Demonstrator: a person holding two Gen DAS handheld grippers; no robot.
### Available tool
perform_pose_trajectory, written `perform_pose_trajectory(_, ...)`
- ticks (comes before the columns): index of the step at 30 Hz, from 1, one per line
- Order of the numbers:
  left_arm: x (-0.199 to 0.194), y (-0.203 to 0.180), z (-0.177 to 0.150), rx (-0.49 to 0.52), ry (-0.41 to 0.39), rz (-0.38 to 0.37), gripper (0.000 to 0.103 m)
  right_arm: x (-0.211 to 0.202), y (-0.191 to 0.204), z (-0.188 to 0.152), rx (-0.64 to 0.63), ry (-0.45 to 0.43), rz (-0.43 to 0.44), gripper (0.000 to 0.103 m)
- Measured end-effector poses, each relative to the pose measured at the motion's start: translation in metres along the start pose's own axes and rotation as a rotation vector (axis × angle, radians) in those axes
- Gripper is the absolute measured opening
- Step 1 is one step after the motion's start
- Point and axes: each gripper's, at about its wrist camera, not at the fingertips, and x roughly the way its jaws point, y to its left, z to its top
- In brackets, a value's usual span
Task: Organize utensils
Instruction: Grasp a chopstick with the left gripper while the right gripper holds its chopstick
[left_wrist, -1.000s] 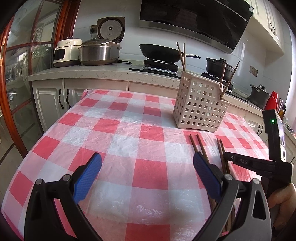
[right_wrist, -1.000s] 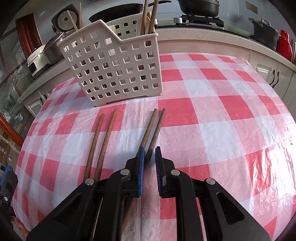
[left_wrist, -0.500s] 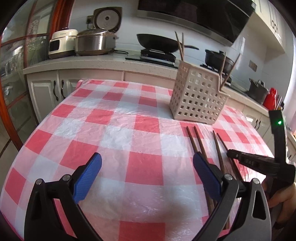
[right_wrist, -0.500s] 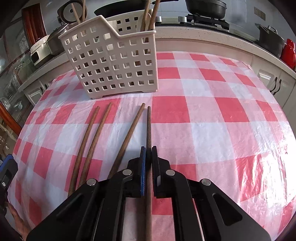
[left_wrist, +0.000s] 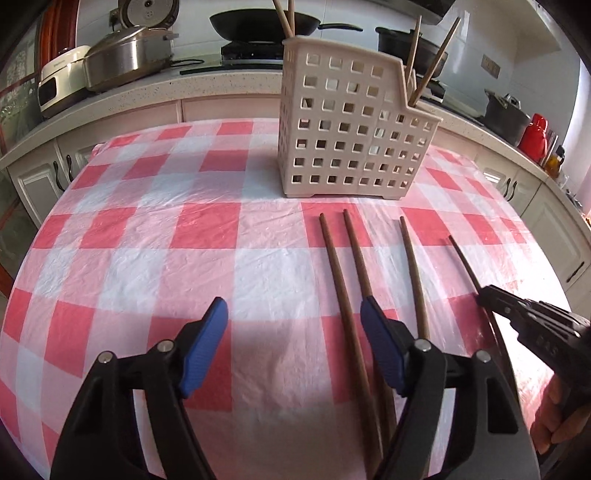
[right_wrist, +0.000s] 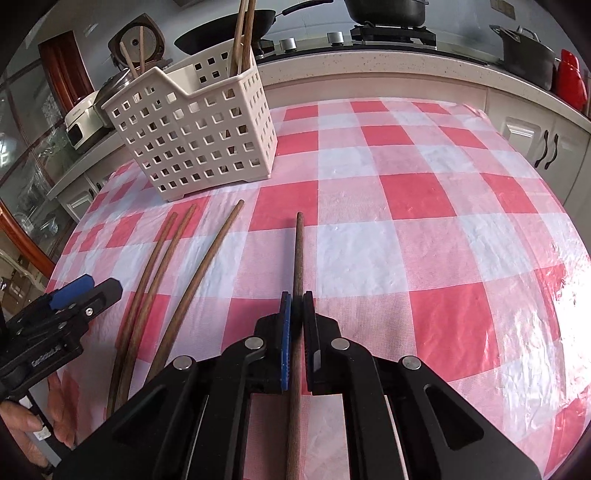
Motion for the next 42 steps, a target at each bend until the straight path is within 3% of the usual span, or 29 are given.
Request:
perform_pose_trajectory(6, 0.015, -0.005, 0.015, -0.025, 0.018, 0.003, 0.07, 0.0, -0.005, -0.001, 0.011, -0.006, 0.039, 0.006)
perform_pose_trajectory(15, 0.032, -0.012, 0.021, -0.002, 0.033, 0.062, 0.059, -0.001, -0.013, -0.001, 0.036, -0.004, 0.084, 0.006)
perform_pose_trajectory(24, 0.032, -0.029, 0.016, 0.085, 0.033, 0.077, 0.037, 0.0, -0.004, 0.0, -0.013, 0.005, 0.037, 0.006)
perform_pose_trajectory(29, 0.032, -0.03, 0.018, 0.101, 0.043, 0.073, 0.037, 0.001, 0.004, 0.001, -0.064, 0.02, -0.011, 0.006)
perform_pose_trajectory(33, 0.033, -0.026, 0.02, 0.075, 0.056, 0.09, 0.046, 0.003, 0.009, 0.002, -0.097, 0.028, -0.039, 0.006)
perform_pose_trajectory(38, 0.034, -0.025, 0.02, 0.101, 0.061, 0.071, 0.046, 0.003, 0.012, 0.003, -0.115, 0.038, -0.059, 0.006)
perform_pose_trajectory(41, 0.033, -0.025, 0.019, 0.12, 0.047, 0.049, 0.034, 0.004, 0.015, 0.003, -0.134, 0.04, -0.077, 0.006)
perform_pose_trajectory(42, 0.032, -0.026, 0.019, 0.129, 0.044, 0.046, 0.021, 0.004, 0.016, 0.003, -0.138, 0.039, -0.083, 0.006)
